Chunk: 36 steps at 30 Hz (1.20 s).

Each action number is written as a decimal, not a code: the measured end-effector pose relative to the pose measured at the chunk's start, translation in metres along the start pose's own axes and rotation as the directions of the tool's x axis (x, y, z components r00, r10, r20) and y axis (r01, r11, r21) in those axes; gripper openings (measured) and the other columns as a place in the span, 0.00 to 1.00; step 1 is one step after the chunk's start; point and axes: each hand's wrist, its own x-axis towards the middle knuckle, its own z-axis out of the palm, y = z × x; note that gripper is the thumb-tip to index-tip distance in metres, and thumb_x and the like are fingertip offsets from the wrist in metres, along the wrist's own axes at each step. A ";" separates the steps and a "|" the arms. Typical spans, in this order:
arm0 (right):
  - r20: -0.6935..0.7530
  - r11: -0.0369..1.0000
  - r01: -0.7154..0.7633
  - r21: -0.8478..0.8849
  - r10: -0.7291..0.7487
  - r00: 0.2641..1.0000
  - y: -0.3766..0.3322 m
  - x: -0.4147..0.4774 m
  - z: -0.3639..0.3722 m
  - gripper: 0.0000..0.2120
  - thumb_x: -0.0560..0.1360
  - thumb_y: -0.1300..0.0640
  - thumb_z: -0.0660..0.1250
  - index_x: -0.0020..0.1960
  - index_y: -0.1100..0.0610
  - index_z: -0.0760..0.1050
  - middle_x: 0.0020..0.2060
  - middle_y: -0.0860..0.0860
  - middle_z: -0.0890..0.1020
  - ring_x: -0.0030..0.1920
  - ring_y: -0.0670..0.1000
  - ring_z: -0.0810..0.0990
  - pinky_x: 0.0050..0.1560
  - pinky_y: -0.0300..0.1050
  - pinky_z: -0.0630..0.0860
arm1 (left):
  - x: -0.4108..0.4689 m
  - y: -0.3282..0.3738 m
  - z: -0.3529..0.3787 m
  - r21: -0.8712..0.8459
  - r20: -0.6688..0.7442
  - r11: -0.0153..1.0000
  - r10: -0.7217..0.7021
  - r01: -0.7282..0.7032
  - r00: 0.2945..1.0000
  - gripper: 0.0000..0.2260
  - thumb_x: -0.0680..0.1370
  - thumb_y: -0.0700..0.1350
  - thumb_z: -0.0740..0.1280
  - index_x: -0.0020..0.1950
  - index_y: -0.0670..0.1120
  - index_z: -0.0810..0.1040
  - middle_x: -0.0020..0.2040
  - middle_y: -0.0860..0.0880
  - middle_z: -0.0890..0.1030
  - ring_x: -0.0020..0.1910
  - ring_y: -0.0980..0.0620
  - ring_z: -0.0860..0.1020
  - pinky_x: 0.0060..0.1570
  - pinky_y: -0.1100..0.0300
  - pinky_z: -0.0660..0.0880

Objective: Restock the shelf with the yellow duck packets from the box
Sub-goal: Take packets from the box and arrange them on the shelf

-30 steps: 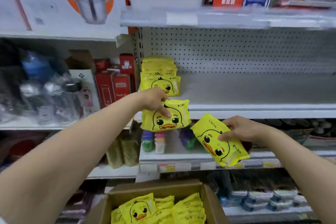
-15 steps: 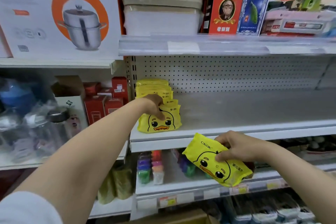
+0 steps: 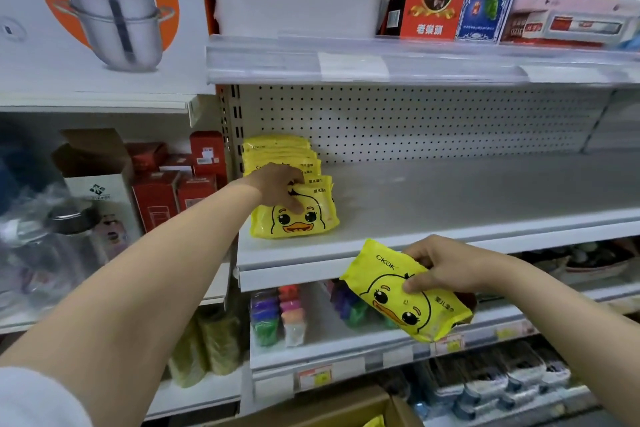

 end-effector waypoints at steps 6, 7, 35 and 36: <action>-0.015 1.000 0.020 0.012 -0.020 1.000 -0.011 0.012 -0.007 0.07 0.74 0.61 0.74 0.52 0.58 0.81 0.45 0.52 0.87 0.46 0.56 0.87 0.47 0.51 0.83 | 0.000 -0.004 0.006 -0.014 -0.047 1.000 -0.012 0.011 0.999 0.29 0.69 0.54 0.76 0.68 0.52 0.71 0.64 0.49 0.75 0.62 0.46 0.74 0.60 0.50 0.74; -0.017 1.000 0.024 0.020 -0.024 1.000 -0.014 0.013 -0.010 0.07 0.74 0.61 0.74 0.52 0.57 0.81 0.45 0.52 0.87 0.45 0.54 0.87 0.47 0.49 0.82 | 0.001 -0.004 0.007 -0.026 -0.059 0.999 -0.021 0.020 0.998 0.30 0.69 0.53 0.77 0.68 0.52 0.71 0.64 0.48 0.75 0.62 0.46 0.74 0.59 0.50 0.74; -0.029 0.928 0.194 -0.319 -0.215 0.976 -0.033 0.105 -0.138 0.24 0.67 0.49 0.80 0.58 0.53 0.74 0.50 0.49 0.84 0.51 0.51 0.83 0.54 0.52 0.80 | 0.054 0.127 -0.026 -0.051 0.035 0.990 0.135 -0.133 0.990 0.34 0.66 0.54 0.79 0.67 0.52 0.68 0.60 0.53 0.77 0.56 0.52 0.75 0.54 0.57 0.74; -0.044 0.941 0.190 -0.280 -0.211 0.977 -0.026 0.109 -0.144 0.25 0.66 0.49 0.80 0.57 0.52 0.73 0.51 0.49 0.84 0.51 0.50 0.83 0.53 0.51 0.80 | 0.061 0.129 -0.025 -0.034 0.029 0.990 0.135 -0.134 0.990 0.31 0.66 0.54 0.79 0.65 0.52 0.70 0.57 0.53 0.78 0.54 0.53 0.75 0.50 0.58 0.74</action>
